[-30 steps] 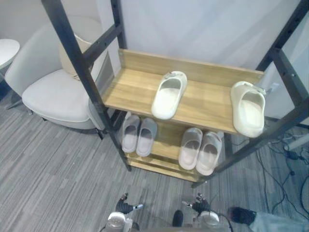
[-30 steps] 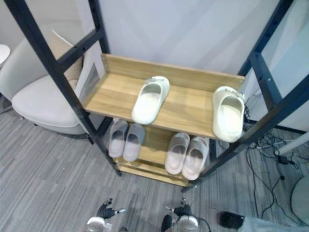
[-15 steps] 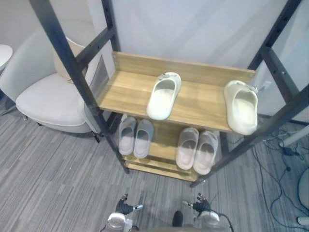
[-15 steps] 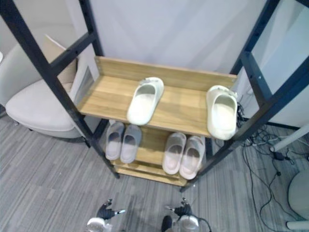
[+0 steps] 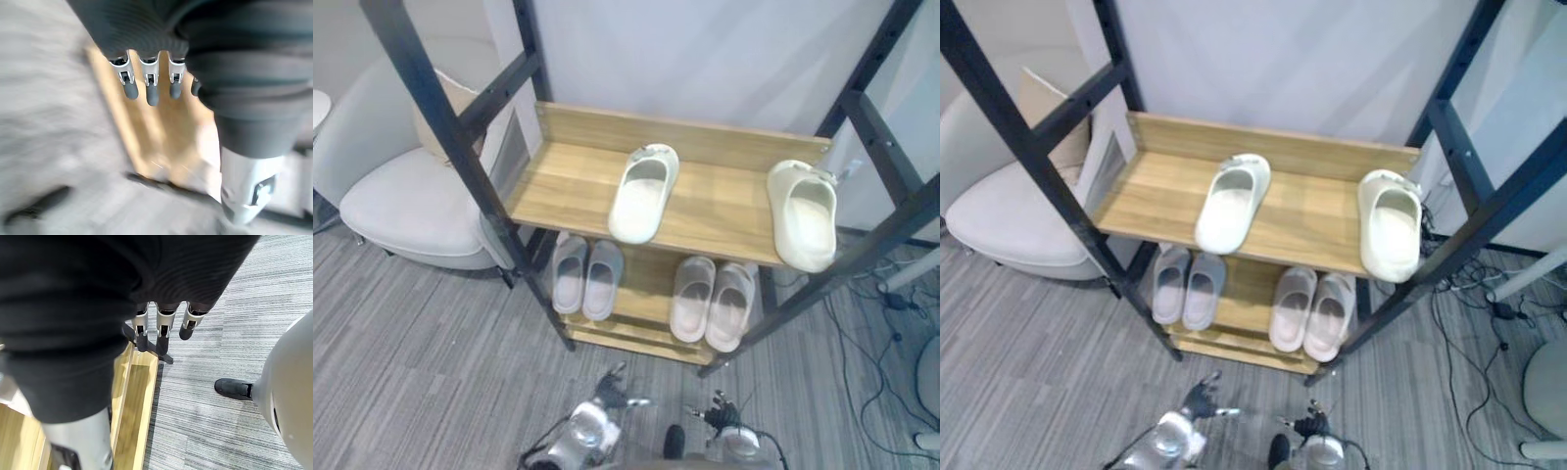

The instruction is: Organize the slippers on the shoe rack

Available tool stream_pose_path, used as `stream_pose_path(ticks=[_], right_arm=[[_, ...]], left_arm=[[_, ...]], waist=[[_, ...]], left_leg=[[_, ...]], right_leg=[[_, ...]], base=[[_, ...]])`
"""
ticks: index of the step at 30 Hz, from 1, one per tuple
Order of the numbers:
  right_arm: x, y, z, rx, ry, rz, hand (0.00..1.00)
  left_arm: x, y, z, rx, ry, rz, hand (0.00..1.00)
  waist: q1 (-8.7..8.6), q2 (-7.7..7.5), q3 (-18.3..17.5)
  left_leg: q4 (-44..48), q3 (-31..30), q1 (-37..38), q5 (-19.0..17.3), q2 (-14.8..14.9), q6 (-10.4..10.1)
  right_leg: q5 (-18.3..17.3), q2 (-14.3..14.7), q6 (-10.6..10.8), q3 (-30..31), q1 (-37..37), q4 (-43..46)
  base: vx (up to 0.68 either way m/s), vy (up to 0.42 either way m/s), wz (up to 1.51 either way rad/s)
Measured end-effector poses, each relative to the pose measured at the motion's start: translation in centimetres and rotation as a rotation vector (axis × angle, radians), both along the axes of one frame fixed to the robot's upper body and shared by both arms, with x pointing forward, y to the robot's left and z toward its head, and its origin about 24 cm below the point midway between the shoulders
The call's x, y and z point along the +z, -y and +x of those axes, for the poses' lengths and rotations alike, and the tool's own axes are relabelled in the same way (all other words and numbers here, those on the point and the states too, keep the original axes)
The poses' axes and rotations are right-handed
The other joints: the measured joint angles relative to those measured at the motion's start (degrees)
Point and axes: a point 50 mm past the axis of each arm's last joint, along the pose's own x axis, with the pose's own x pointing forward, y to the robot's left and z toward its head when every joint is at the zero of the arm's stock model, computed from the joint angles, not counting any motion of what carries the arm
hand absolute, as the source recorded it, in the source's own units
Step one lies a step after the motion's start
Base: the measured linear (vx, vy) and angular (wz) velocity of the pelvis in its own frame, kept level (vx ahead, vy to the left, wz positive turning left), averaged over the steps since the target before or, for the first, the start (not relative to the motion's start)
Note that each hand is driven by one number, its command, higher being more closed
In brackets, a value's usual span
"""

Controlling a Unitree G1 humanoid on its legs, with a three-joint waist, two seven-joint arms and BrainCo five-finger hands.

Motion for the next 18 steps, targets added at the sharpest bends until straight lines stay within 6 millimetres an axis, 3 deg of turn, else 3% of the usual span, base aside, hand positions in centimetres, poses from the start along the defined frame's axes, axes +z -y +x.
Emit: stream_pose_path(ticks=[3, 6, 14, 18], right_arm=[[0.0, 0.1, 0.1, 0.000, 0.004, -0.002, 0.00], [0.1, 0.0, 0.2, 0.002, 0.008, -0.001, 0.00], [0.2, -0.3, 0.3, 0.045, 0.014, -0.010, 0.00], [0.1, 0.1, -0.3, 0.074, -0.002, -0.037, 0.00]], left_arm=[[3.8, 3.6, 0.4, -0.138, 0.118, -0.179, 0.00], [7.3, 5.2, 1.3, -0.184, 0.224, -0.323, 0.00], [15.8, 5.0, 4.2, -0.151, 0.501, -0.563, 0.00], [21.6, 4.2, 5.6, -0.118, 0.725, -0.682, 0.00]], waist=[[-0.30, 0.55, -0.3], [-0.57, 0.75, -0.4], [-0.88, 1.43, -0.8], [-0.41, 1.99, -2.8]], left_leg=[[0.0, 0.0, -0.2, 0.0, 0.2, -0.1], [0.0, 0.0, -0.2, -0.1, 0.3, 0.0], [0.0, -0.1, -0.2, -0.1, 0.2, 0.1], [0.9, -0.3, -2.4, 0.0, 0.1, 0.2]], right_leg=[[-0.1, 0.2, 0.0, -0.1, -0.2, 0.0], [-0.1, 0.4, -0.1, -0.1, -0.3, 0.0], [0.0, 0.3, -0.1, -0.2, -0.3, 0.0], [0.2, -0.2, -0.2, -0.1, -1.9, 0.2]], base=[[0.04, -0.001, 0.00], [0.01, 0.001, -0.01], [0.00, 0.000, 0.00], [0.00, 0.004, 0.00]])
